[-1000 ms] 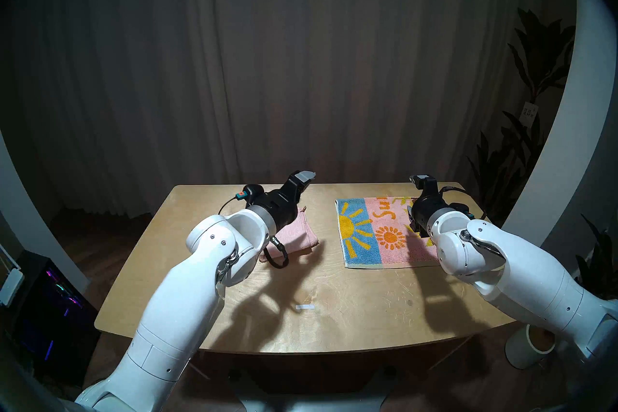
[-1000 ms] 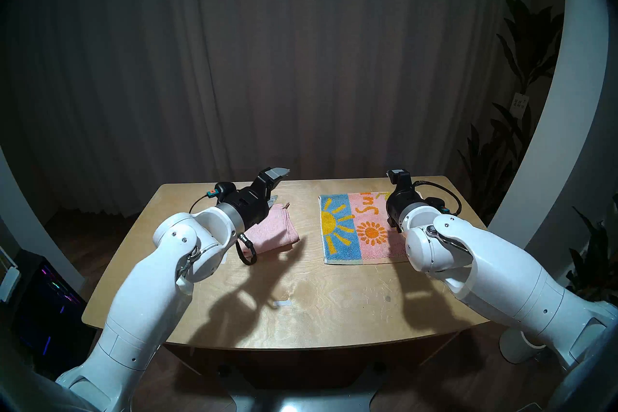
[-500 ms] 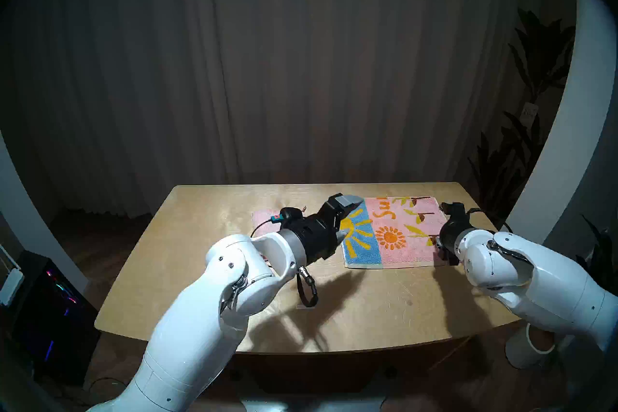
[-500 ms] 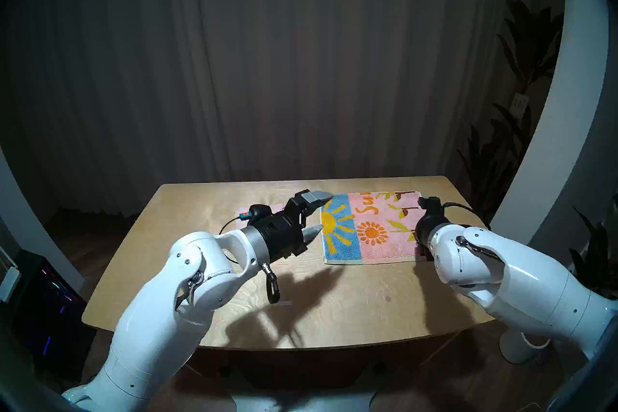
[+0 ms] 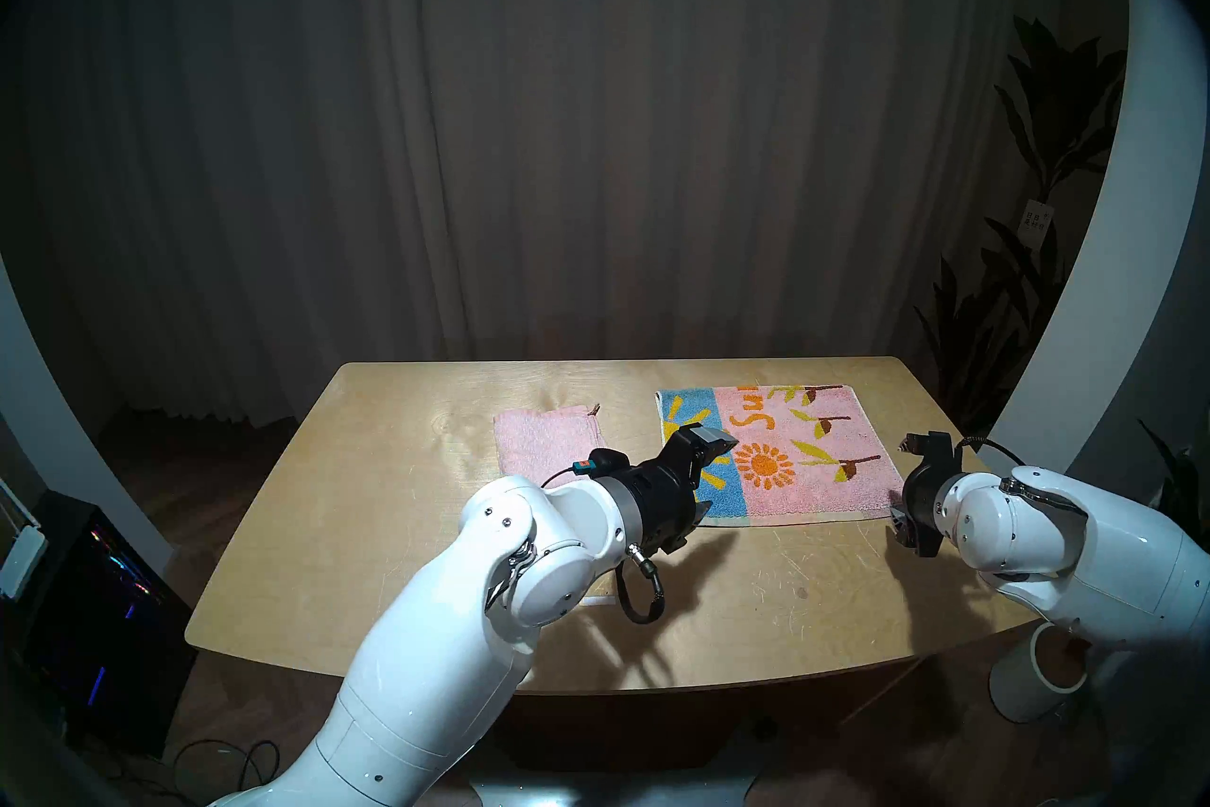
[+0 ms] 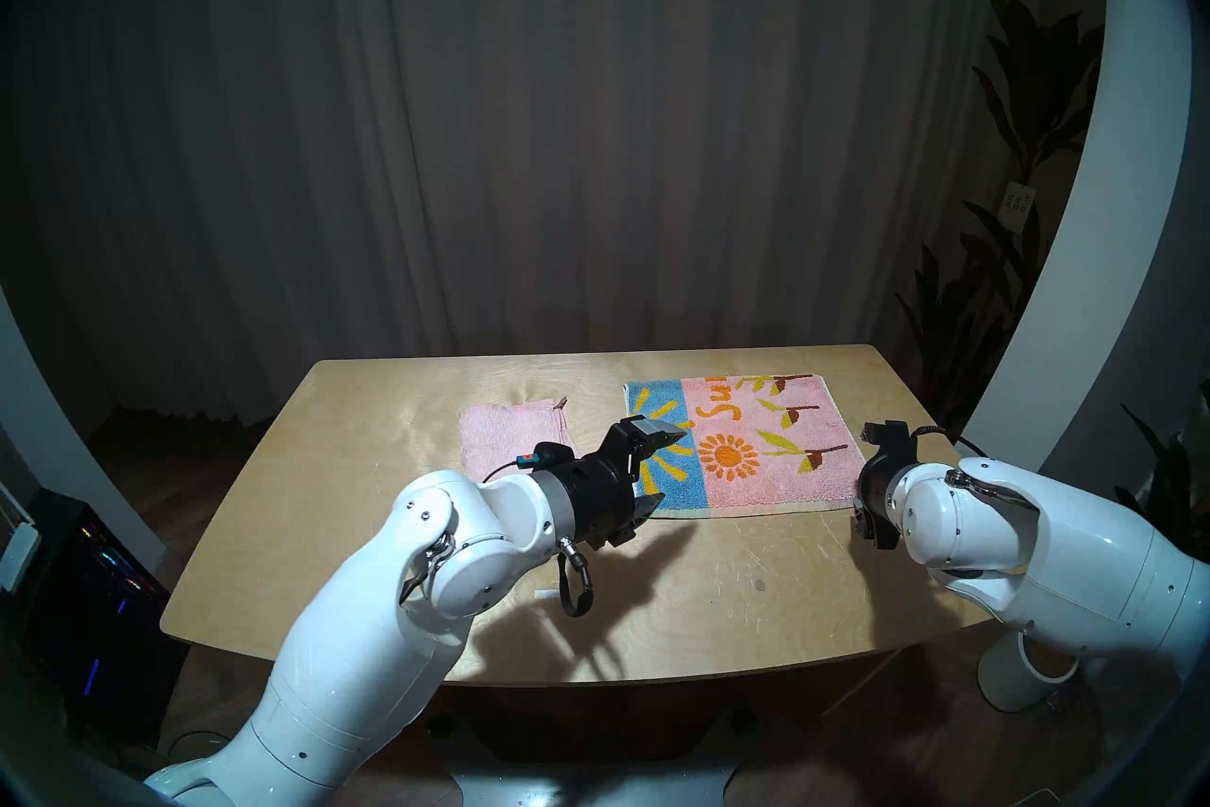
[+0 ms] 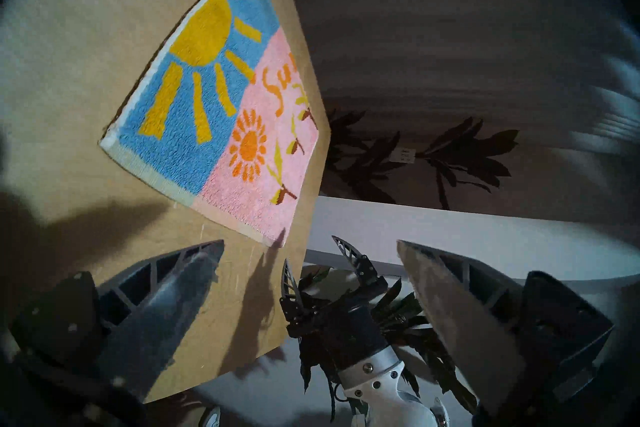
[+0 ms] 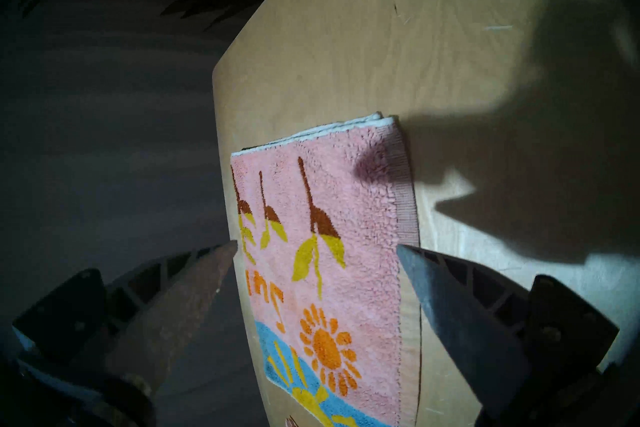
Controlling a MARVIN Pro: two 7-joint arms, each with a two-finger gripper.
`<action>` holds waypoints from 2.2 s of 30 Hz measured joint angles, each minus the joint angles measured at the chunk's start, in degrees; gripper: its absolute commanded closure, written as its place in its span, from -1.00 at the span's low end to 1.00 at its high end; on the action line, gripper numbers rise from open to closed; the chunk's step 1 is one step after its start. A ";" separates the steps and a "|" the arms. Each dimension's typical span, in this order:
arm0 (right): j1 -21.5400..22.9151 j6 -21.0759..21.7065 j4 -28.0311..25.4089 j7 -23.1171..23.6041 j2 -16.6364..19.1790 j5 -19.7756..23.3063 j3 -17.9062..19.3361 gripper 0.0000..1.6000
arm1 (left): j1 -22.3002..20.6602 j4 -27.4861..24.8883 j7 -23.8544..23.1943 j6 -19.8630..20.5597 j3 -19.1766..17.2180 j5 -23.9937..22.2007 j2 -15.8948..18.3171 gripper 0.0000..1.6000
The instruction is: Fold each towel twice and stack them on table
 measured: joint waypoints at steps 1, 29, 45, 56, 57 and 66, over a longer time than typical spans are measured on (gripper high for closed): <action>-1.10 1.07 0.58 0.48 0.62 0.18 0.79 -1.00 | -0.21 0.60 0.89 -0.35 0.53 -0.43 -0.62 -1.00; -10.93 28.04 15.91 8.59 -2.28 0.16 7.75 -1.00 | 0.22 10.23 -4.83 -7.63 3.88 -1.29 -6.06 -1.00; -5.57 40.77 22.59 7.24 -5.72 0.16 6.15 -1.00 | -0.37 14.47 -7.92 -13.17 5.17 4.43 -6.83 -1.00; -2.18 41.34 24.14 4.74 -7.69 0.17 5.15 -1.00 | -1.91 16.57 -5.32 -14.29 6.03 6.08 -7.10 -1.00; -1.80 41.33 24.29 4.50 -7.91 0.17 5.02 -1.00 | -2.22 16.74 -4.76 -14.47 6.19 6.35 -7.21 -1.00; 0.74 41.26 25.09 3.00 -9.18 0.17 4.01 -1.00 | -4.58 18.27 -1.14 -17.02 7.35 8.91 -8.75 -1.00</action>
